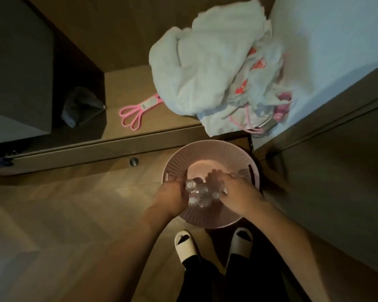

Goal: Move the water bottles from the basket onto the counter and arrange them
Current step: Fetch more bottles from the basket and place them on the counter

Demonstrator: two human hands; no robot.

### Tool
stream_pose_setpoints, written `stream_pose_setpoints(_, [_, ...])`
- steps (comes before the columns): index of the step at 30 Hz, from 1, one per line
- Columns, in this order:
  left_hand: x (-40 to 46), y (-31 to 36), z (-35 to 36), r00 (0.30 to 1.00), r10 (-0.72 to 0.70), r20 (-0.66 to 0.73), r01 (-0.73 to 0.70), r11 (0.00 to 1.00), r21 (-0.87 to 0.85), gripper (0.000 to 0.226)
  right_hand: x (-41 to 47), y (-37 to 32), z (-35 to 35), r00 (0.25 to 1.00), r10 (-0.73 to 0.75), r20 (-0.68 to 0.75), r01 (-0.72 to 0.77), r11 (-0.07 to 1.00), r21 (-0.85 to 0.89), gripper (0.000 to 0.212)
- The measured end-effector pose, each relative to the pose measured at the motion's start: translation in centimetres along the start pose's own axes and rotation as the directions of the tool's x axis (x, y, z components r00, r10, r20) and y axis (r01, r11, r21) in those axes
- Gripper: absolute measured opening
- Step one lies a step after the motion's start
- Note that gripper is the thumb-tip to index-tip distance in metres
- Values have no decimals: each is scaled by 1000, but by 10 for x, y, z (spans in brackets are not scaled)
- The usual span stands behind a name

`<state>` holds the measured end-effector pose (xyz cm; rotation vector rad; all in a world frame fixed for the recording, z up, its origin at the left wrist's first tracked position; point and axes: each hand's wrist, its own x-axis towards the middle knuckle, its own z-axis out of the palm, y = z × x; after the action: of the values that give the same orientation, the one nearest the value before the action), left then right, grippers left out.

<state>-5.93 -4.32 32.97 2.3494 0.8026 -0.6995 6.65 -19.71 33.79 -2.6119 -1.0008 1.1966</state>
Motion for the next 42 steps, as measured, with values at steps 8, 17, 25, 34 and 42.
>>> stream_pose_setpoints(8, [204, -94, 196, 985, -103, 141, 93, 993, 74, 56, 212, 54, 206, 984, 87, 156, -47, 969, -242, 66])
stream_pose_setpoints(17, [235, -110, 237, 996, -84, 34, 78, 986, 146, 38, 256, 63, 265, 996, -50, 71, 64, 973, -221, 48])
stream_pose_setpoints(25, [120, -64, 80, 988, -3, -156, -14, 994, -107, 41, 142, 21, 119, 995, 97, 26, -99, 990, 98, 62])
stream_pose_setpoints(34, [-141, 32, -175, 861, -21, -508, -125, 960, -252, 29, -113, -86, -118, 982, -64, -179, 52, 996, -73, 31])
stream_pose_setpoints(42, [-333, 58, -243, 583, -287, -760, -191, 861, -471, 24, -258, -178, -194, 862, -307, -402, 248, 949, -193, 25])
